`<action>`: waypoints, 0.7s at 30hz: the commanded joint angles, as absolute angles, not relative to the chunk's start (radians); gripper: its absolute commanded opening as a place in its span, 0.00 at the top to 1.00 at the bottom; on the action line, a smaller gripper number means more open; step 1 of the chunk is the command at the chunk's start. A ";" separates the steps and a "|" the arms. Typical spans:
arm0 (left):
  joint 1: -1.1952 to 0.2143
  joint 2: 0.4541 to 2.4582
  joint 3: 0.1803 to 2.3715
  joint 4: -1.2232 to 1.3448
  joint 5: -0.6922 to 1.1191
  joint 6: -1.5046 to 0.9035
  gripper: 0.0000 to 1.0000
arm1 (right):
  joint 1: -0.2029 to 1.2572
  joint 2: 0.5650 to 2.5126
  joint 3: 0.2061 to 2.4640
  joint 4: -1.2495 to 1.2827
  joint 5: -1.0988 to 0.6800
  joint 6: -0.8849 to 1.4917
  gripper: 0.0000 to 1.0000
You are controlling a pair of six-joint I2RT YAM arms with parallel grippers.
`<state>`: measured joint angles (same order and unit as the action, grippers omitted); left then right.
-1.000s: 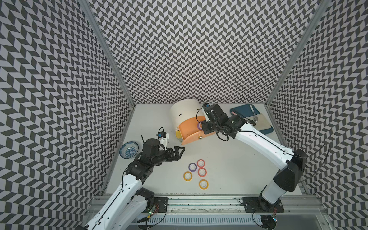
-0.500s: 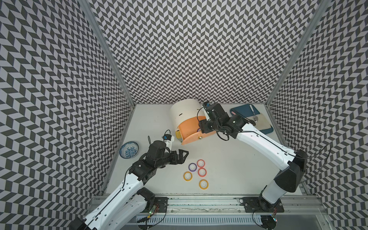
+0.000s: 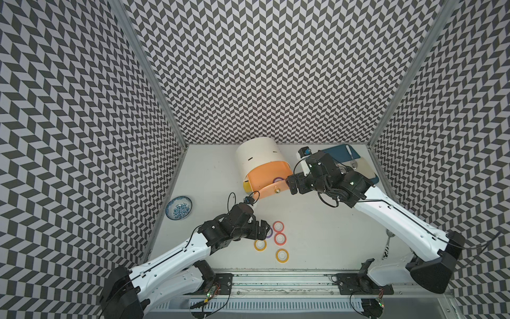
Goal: Place the transparent tape into the drawer according to color
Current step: Pick up the tape at the center of the board.
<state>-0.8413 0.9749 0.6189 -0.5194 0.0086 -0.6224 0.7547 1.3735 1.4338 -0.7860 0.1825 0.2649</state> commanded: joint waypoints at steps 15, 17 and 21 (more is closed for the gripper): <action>-0.980 1.179 0.626 -0.458 -0.209 -0.695 0.17 | 0.701 1.195 1.307 -0.772 0.192 0.301 0.00; -0.980 1.200 0.626 -0.450 -0.216 -0.690 0.19 | 0.698 1.189 1.298 -0.770 0.191 0.303 0.00; -0.982 1.244 0.623 -0.434 -0.221 -0.683 0.23 | 0.693 1.175 1.288 -0.766 0.188 0.307 0.00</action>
<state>-0.9752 1.2236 0.6228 -0.4664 -0.1967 -0.6926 0.6998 1.2076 1.2953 -0.7925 0.1860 0.2974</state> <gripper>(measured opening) 0.775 0.994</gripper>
